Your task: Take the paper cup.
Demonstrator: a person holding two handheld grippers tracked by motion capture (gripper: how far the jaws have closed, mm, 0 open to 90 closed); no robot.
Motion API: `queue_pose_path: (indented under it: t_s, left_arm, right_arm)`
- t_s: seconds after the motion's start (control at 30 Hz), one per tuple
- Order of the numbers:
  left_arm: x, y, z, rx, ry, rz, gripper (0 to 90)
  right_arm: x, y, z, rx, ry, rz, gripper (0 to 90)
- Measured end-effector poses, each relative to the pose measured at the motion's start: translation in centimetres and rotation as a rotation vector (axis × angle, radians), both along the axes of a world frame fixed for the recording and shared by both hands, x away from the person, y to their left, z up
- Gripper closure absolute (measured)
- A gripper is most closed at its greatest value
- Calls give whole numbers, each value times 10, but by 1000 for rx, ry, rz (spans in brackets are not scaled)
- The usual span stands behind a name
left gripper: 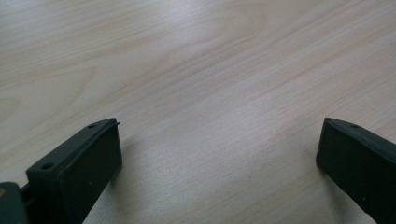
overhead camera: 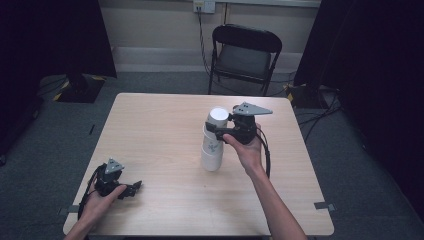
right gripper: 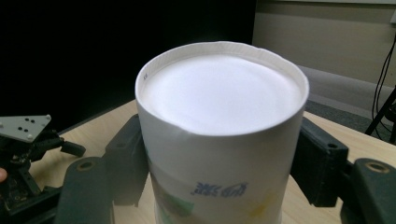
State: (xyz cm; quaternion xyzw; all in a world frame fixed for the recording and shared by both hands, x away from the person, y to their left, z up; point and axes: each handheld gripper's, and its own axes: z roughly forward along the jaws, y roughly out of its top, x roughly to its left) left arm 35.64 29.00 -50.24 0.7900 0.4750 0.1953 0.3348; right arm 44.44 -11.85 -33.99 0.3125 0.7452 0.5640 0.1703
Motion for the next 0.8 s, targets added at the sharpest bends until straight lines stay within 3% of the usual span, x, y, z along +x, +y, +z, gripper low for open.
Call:
queue_pose_path:
  t_s: [0.63,0.8]
  left_arm:
    - [1,-1,0,-3,-3,-1,0]
    - [1,3,2,-7,-8,10,52]
  right_arm:
    - [-8,-17,28,37,-26,-15,318]
    - [-17,-27,32,46,-34,-16,322]
